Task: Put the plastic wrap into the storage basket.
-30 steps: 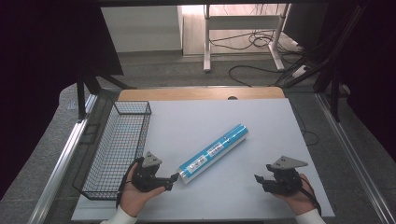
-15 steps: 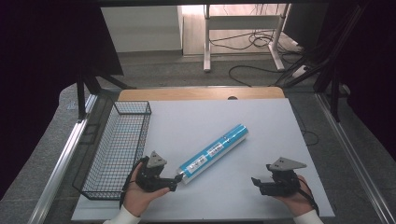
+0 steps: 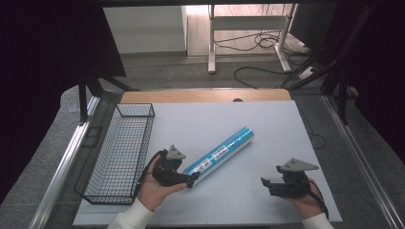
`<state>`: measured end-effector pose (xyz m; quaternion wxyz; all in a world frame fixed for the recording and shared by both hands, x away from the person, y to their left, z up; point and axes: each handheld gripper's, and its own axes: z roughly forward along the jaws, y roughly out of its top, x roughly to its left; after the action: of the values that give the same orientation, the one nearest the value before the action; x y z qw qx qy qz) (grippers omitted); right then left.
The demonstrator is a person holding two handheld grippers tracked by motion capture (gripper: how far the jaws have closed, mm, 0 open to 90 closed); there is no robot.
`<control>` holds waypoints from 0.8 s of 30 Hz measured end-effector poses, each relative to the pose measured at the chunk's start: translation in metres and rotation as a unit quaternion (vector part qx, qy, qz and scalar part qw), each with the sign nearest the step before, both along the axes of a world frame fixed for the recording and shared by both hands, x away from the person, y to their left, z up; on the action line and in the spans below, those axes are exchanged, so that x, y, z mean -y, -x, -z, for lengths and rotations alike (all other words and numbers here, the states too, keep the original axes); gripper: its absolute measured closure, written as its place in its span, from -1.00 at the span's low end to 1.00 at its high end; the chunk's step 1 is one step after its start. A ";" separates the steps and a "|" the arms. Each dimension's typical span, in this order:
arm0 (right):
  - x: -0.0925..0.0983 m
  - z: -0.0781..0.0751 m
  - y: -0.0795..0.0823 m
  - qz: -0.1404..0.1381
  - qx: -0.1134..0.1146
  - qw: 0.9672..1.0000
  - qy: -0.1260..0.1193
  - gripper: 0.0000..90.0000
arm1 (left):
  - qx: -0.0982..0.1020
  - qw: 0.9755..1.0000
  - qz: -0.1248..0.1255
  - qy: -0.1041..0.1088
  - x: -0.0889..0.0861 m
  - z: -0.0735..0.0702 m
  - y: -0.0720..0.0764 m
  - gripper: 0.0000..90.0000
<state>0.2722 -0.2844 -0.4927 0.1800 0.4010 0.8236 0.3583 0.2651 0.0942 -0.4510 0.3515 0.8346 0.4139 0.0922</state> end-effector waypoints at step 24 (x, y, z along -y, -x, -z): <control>0.005 0.003 -0.002 0.005 -0.007 1.000 -0.015 -0.45 | -0.025 0.997 0.068 -0.034 0.051 -0.015 -0.056 -0.56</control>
<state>0.2745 -0.2898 -0.4954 0.1697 0.4102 0.8175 0.3670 0.3207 0.0429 -0.4364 0.3179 0.8743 0.3617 0.0617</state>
